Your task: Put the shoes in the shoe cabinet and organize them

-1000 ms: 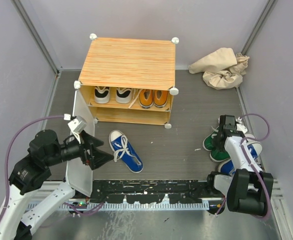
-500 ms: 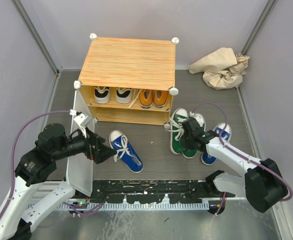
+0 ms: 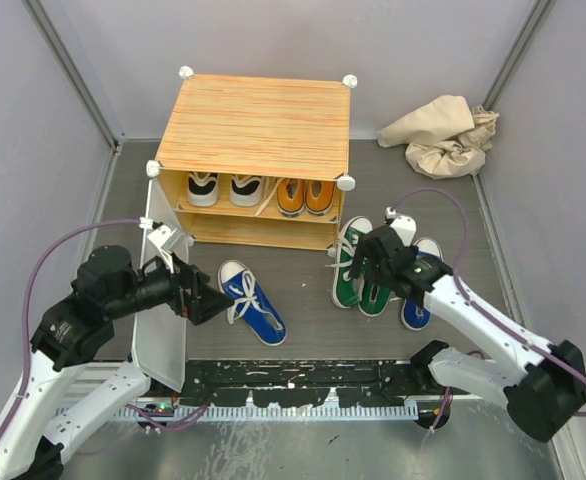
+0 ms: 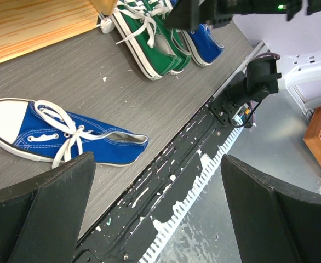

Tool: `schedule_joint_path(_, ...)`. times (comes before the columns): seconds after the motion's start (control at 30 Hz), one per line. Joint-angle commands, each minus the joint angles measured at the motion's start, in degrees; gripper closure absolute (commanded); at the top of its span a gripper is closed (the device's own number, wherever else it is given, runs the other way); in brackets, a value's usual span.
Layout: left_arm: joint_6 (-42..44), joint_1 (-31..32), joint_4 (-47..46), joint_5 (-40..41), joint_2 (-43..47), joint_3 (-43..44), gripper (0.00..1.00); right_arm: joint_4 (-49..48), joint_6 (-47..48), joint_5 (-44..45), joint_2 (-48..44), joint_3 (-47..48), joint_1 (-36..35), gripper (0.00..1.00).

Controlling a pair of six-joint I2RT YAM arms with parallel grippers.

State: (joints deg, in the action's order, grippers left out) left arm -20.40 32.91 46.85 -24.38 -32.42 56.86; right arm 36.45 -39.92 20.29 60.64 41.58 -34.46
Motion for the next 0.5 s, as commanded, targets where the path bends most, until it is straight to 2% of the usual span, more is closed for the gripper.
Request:
schedule_joint_path(0.0, 0.0, 0.1, -4.7, -0.9, 0.0, -0.2, 0.02, 13.3, -4.1, 12.2, -7.2, 5.6, -0.3, 0.04)
schedule_joint_path(0.1, 0.5, 0.1, -4.8, -1.5, 0.4, -0.4, 0.02, 19.6, -8.5, 17.9, -7.0, 5.2, -0.1, 0.0)
schedule_joint_path(0.23, 0.8, 0.1, -4.9, -2.1, 1.5, -0.5, 0.02, 18.6, -11.9, 15.0, -4.8, 4.4, 2.1, 0.01)
schedule_joint_path(0.47, 0.5, 0.1, -5.2, -3.7, 3.8, -1.8, 0.02, 10.3, -10.2, 5.9, -4.1, -2.6, 17.2, 0.07)
